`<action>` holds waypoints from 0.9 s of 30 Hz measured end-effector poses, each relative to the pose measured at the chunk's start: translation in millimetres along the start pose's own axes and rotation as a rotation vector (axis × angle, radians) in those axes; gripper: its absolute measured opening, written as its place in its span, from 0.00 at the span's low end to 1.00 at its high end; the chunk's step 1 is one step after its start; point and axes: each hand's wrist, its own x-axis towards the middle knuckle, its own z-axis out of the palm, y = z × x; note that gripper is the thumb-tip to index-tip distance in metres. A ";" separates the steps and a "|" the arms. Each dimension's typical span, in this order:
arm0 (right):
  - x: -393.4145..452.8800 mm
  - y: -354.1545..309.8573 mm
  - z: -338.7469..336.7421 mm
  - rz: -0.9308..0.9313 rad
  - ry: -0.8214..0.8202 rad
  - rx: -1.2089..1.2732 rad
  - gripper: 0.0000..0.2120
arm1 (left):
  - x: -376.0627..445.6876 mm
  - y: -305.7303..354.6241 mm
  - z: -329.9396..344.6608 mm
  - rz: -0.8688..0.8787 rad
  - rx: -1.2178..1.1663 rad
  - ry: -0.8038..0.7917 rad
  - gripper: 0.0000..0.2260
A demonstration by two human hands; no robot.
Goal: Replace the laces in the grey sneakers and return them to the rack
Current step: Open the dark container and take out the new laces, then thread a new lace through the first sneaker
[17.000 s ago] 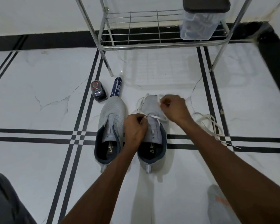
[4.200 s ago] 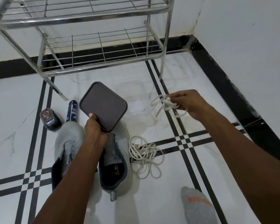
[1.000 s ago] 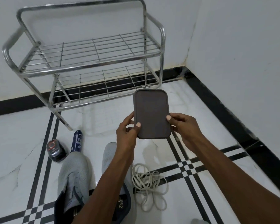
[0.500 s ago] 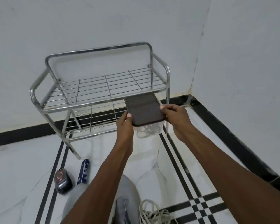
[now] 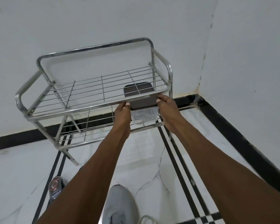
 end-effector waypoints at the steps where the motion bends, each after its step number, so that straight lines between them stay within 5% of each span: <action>1: 0.4 0.1 0.3 -0.001 -0.007 0.002 0.15 | 1.0 0.9 1.2 -0.005 -0.010 0.005 0.12; 7: -14.5 6.5 -5.9 -0.001 0.102 -0.015 0.19 | -7.2 -0.9 -2.6 -0.003 -0.062 0.006 0.10; 11: -62.4 30.4 -17.4 -0.058 0.296 -0.133 0.08 | -38.8 -13.3 -16.0 -0.010 -0.044 0.021 0.13; 16: -119.1 86.8 -32.9 0.115 -0.135 -0.422 0.09 | -106.6 -71.0 -50.3 -0.044 0.098 -0.060 0.09; 21: -176.9 137.0 -46.5 0.272 -0.695 -1.013 0.27 | -156.4 -150.3 -86.9 -0.153 0.344 -0.192 0.05; 24: -210.0 168.0 -42.6 0.256 -0.837 -1.140 0.41 | -171.9 -174.6 -98.8 -0.133 0.490 -0.265 0.04; 27: -235.0 194.1 -44.8 0.005 -0.838 -1.269 0.35 | -178.1 -186.3 -104.5 -0.035 0.700 -0.348 0.04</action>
